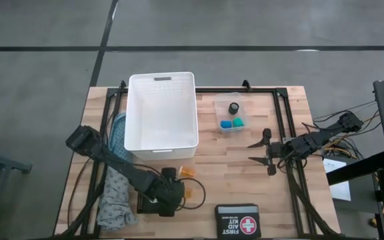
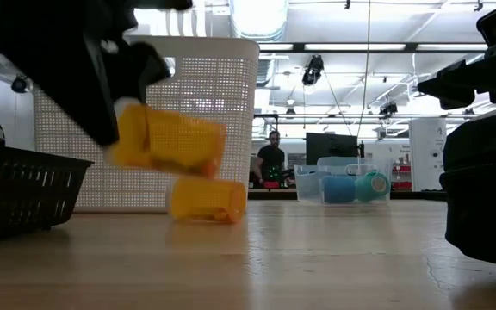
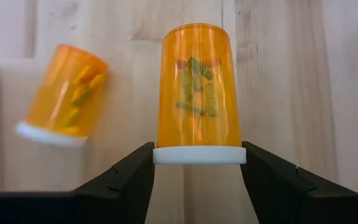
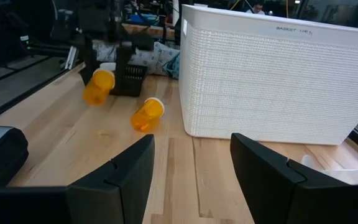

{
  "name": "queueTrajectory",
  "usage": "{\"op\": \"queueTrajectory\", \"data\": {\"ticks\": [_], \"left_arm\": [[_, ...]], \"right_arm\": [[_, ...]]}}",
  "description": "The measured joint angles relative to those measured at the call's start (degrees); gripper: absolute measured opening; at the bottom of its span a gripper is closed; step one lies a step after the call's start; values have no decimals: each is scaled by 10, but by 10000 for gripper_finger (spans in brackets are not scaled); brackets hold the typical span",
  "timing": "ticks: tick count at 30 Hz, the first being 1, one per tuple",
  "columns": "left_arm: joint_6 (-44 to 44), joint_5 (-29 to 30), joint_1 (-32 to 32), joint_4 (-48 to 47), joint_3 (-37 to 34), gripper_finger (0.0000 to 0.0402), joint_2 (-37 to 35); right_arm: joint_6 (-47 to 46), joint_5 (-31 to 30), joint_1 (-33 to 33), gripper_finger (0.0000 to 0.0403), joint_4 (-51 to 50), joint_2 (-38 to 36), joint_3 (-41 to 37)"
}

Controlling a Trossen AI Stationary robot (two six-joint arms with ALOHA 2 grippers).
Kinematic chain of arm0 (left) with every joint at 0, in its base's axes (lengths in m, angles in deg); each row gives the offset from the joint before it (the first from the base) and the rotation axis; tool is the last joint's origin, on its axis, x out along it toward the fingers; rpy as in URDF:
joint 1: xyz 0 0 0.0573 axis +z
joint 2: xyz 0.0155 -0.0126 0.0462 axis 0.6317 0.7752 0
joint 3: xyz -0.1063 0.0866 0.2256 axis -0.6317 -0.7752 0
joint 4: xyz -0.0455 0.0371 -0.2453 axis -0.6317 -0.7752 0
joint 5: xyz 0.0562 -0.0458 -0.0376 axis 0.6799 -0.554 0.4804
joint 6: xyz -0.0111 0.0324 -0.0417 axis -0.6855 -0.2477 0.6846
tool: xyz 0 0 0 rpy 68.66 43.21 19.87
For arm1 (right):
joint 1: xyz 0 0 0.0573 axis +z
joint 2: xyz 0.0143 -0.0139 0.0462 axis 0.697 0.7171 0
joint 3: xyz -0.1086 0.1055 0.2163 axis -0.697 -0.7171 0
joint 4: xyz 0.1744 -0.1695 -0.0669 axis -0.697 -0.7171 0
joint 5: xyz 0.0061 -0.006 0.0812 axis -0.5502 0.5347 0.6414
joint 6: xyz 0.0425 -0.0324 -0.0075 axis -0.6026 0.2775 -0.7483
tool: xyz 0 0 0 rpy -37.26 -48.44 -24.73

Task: Pick & place medical supplies in basket/bin
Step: Put the top orange pill bottle into the black bin

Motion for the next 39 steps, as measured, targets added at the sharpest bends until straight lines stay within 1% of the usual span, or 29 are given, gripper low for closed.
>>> {"op": "queueTrajectory", "data": {"ticks": [3, 6, 12, 17, 21, 23, 26, 31, 39], "left_arm": [[17, -4, -1, -86, 52, 220, 0], [40, -21, -1, -174, 100, 220, -1], [111, -90, -1, -332, 185, 221, -1], [199, -148, -1, -452, 220, 221, -1], [220, -194, -4, -514, 223, 221, -1], [221, -201, -5, -532, 222, 221, -1], [217, -205, -6, -530, 213, 221, -4], [206, -225, -6, -531, 175, 221, -12], [202, -229, -5, -530, 124, 221, -12]], "right_arm": [[0, 0, 0, 206, 0, 0, 0], [0, 0, 0, 206, 0, 0, 0], [0, 0, 0, 206, 0, 0, 0], [0, 0, 0, 206, 0, 0, 0], [0, 0, 0, 206, 0, 0, 0], [0, 0, 0, 206, 0, 0, 0], [0, 0, 0, 206, 0, 0, 0], [0, 0, 0, 206, 0, 0, 0], [0, 0, 0, 206, 0, 0, 0]]}}
